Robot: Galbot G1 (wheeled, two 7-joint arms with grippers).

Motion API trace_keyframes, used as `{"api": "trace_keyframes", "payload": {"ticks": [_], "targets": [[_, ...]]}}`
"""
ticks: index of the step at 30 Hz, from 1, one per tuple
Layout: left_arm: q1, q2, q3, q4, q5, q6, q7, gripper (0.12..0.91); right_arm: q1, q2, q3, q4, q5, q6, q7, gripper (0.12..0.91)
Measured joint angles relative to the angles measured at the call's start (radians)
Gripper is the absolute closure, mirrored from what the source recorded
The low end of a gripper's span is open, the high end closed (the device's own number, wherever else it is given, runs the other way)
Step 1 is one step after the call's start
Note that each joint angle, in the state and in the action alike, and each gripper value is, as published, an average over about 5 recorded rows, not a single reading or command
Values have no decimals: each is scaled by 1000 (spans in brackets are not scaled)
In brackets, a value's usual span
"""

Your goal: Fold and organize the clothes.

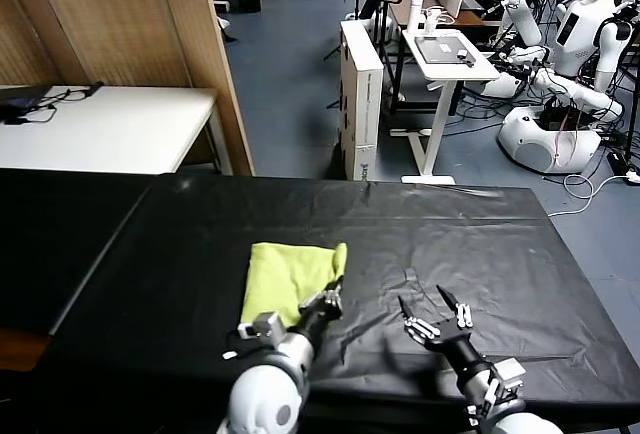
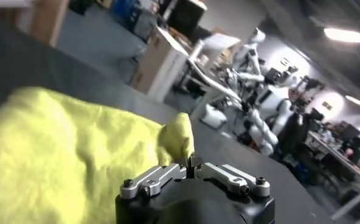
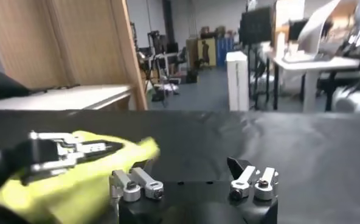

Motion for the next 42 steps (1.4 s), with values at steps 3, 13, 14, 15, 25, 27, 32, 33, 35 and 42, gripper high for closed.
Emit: {"api": "trace_keyframes", "payload": {"ticks": [3,13,14,15,25,27,32,33,35,42], "targets": [[5,10,17,-9,59,-14,47,582,18,-9,-17,8,77,-47,13,118],[9,91,-33,-85,207,-117,129,134,123,10,-136,-11,281,-172,135,118],[8,100,-45,-88,208,-121,128,129,140,16,-156,-18,288,-181,151,118],[8,109,-58,-91,209,-124,126,127,156,23,-175,-25,292,-188,165,118],[49,125,-113,-100,242,-147,123,123,275,79,-299,-103,275,-218,210,232],[56,124,-118,-100,245,-150,123,123,280,81,-304,-112,273,-218,208,281],[69,124,-135,-103,246,-157,121,123,279,80,-305,-123,272,-215,200,499],[71,124,-138,-104,246,-158,121,123,278,80,-304,-125,272,-215,199,555],[75,124,-142,-106,246,-160,120,123,277,80,-302,-127,272,-215,197,687],[88,121,-159,-110,246,-170,119,123,266,80,-282,-127,274,-219,196,881]]}}
